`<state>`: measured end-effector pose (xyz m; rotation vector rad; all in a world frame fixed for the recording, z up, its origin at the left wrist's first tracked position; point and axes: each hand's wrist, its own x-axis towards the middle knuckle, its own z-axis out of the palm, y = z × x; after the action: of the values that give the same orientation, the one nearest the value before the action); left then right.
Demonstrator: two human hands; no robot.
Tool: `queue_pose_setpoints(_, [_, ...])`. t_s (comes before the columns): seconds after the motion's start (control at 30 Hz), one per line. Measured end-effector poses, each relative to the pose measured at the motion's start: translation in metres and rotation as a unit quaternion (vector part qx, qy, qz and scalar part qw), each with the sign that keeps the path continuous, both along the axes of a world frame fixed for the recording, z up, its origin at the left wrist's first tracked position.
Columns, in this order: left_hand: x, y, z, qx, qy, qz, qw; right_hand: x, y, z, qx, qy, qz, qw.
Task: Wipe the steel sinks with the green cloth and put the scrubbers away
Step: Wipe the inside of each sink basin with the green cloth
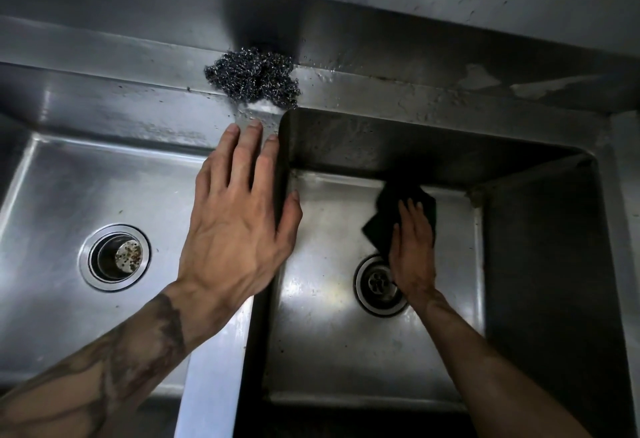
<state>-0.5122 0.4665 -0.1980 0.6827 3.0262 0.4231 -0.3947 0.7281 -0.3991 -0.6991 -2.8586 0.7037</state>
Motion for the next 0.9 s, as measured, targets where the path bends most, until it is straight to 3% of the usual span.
queue_pose_setpoints(0.2, [0.000,0.000,0.000,0.002,-0.002,0.002,1.000,-0.018,-0.084,0.009,-0.026,-0.015,0.275,0.961])
queue_pose_setpoints(0.33, [0.001,0.001,0.001,0.002,-0.003,0.002,1.000,0.026,-0.111,0.019,-0.057,-0.033,0.346,0.936])
queue_pose_setpoints(0.47, [0.000,0.000,0.002,-0.005,-0.004,-0.001,1.000,0.093,-0.109,0.014,-0.042,-0.060,0.454,0.888])
queue_pose_setpoints(0.53, [0.001,0.000,0.003,-0.007,-0.005,0.001,1.000,0.092,-0.108,0.014,0.002,-0.062,0.469,0.881])
queue_pose_setpoints(0.6, [0.001,0.000,0.004,-0.008,-0.005,0.000,1.000,0.070,-0.112,0.017,0.037,-0.067,0.434,0.898])
queue_pose_setpoints(0.73, [0.000,0.000,0.005,-0.011,-0.006,0.001,1.000,0.063,-0.129,0.020,0.051,-0.109,0.403,0.907])
queue_pose_setpoints(0.9, [0.001,0.001,0.005,-0.019,-0.004,-0.004,1.000,0.114,-0.114,0.012,0.033,-0.108,0.580,0.807])
